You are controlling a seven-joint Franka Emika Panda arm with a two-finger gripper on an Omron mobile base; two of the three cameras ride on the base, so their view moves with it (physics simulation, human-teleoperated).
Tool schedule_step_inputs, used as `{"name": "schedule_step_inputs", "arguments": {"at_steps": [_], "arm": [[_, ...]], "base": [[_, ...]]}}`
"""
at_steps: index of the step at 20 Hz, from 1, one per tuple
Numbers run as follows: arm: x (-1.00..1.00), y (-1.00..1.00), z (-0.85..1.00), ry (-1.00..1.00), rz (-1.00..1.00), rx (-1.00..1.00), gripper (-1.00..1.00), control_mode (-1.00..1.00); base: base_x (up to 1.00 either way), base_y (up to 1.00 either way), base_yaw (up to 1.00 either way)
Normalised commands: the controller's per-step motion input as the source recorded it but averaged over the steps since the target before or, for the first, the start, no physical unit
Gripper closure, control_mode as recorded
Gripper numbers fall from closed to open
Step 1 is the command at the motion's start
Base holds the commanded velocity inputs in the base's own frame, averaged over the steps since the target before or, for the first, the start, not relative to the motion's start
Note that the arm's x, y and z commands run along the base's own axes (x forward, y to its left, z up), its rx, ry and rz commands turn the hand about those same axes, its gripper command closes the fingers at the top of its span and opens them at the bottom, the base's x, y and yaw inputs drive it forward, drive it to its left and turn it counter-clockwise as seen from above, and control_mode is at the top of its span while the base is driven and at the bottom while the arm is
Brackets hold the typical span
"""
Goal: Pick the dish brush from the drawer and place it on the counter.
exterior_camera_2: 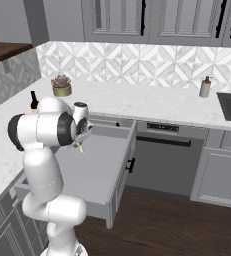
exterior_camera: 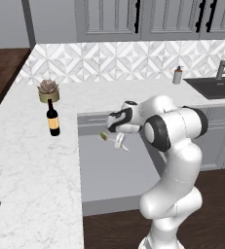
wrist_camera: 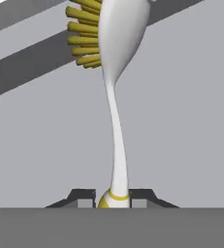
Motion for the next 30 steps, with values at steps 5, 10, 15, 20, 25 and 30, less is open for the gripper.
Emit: {"name": "schedule_step_inputs", "arguments": {"at_steps": [5,10,15,20,25,30], "arm": [[0.22,0.87,1.00,0.07,-0.04,0.02,1.00,-1.00],[-0.03,1.00,0.83,0.19,0.05,-0.06,1.00,-1.00],[-0.05,1.00,-0.07,0.01,0.07,-0.08,1.00,-1.00],[-0.08,1.00,-0.46,0.00,0.08,-0.09,1.00,-1.00],[0.00,1.00,-0.51,-0.04,0.08,-0.08,1.00,-1.00],[0.00,0.93,-0.62,-0.08,0.08,0.00,1.00,-1.00]], "base": [[0.00,0.00,0.00],[0.00,0.00,0.00],[0.00,0.00,0.00],[0.00,0.00,0.00],[0.00,0.00,0.00],[0.00,0.00,0.00]]}}
